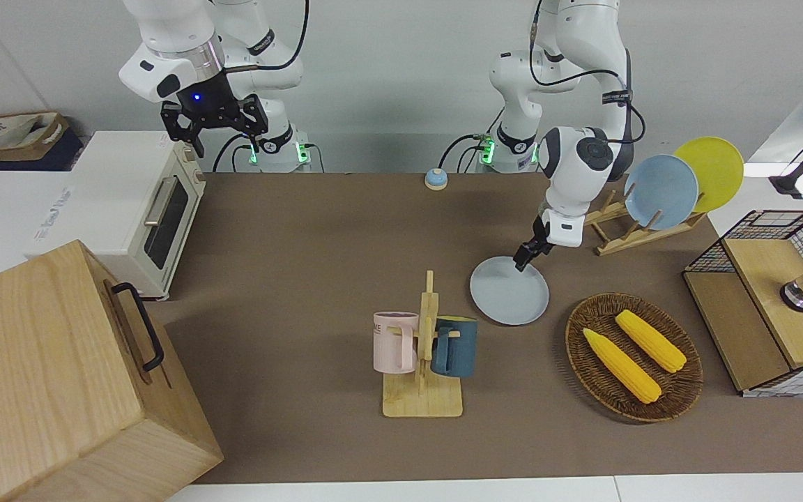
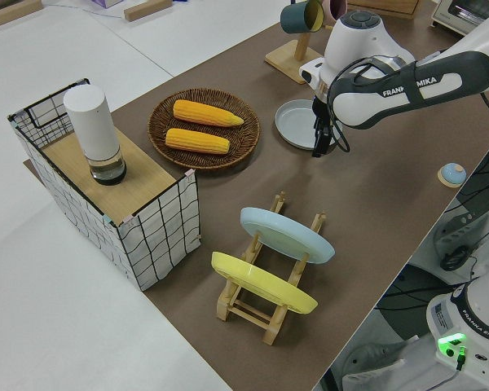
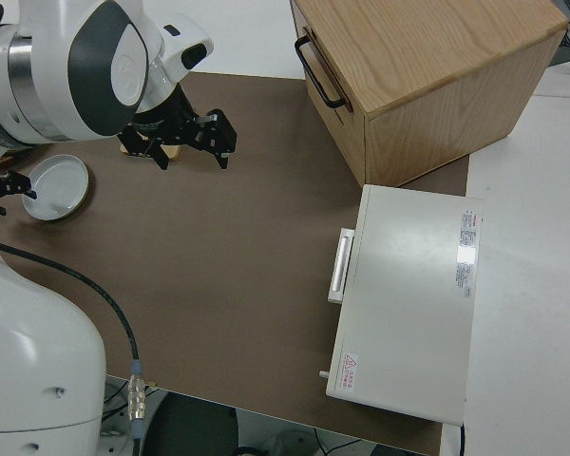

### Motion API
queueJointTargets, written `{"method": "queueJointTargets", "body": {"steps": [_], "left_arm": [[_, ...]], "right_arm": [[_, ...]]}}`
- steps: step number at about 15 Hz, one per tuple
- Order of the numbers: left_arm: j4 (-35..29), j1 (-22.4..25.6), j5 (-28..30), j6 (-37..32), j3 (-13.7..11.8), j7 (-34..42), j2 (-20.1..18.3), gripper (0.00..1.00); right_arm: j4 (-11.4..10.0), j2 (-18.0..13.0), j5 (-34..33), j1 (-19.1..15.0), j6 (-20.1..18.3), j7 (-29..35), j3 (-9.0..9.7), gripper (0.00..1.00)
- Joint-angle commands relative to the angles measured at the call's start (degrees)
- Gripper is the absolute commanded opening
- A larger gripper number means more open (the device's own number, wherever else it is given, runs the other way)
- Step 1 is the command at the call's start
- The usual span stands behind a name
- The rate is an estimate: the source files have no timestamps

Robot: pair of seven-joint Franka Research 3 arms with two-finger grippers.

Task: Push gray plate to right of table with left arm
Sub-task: 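Move the left gripper to the near edge of the gray plate, then lower the left gripper against the gray plate's rim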

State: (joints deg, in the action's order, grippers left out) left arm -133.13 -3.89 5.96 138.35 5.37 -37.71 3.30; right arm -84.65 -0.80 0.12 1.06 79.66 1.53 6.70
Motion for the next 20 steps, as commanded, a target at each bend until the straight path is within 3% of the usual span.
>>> {"method": "queueJointTargets", "body": {"steps": [1, 6, 10, 12, 15, 17, 20], "left_arm": [[-1.08, -0.68, 0.54, 3.32, -0.54, -0.61, 1.18, 1.00], [-1.26, -0.77, 0.46, 3.77, -0.54, -0.61, 1.97, 0.98], [-1.26, -0.77, 0.37, 4.12, -0.54, -0.61, 2.15, 0.85], [-1.26, -0.77, 0.37, 4.12, -0.54, -0.61, 2.15, 0.65], [-1.35, -0.77, 0.37, 4.12, -0.54, -0.61, 2.15, 0.19], [-1.35, -0.77, 0.37, 4.12, -0.54, -0.61, 2.15, 0.01], [-1.35, -0.77, 0.19, 4.20, -0.54, -0.61, 2.58, 0.00]], "right_arm": [[0.45, -0.17, 0.59, -1.15, -0.83, 0.14, 0.77, 0.983], [0.45, -0.17, 0.59, -1.15, -0.83, 0.14, 0.77, 0.983], [0.45, -0.17, 0.59, -1.15, -0.83, 0.14, 0.77, 0.983], [0.45, -0.17, 0.59, -1.15, -0.83, 0.05, 0.77, 0.983], [0.45, -0.17, 0.59, -1.15, -0.83, 0.05, 0.77, 0.983], [0.45, -0.17, 0.59, -1.15, -0.83, 0.14, 0.77, 0.983], [0.45, -0.17, 0.59, -1.15, -0.83, 0.14, 0.86, 0.983]]}}
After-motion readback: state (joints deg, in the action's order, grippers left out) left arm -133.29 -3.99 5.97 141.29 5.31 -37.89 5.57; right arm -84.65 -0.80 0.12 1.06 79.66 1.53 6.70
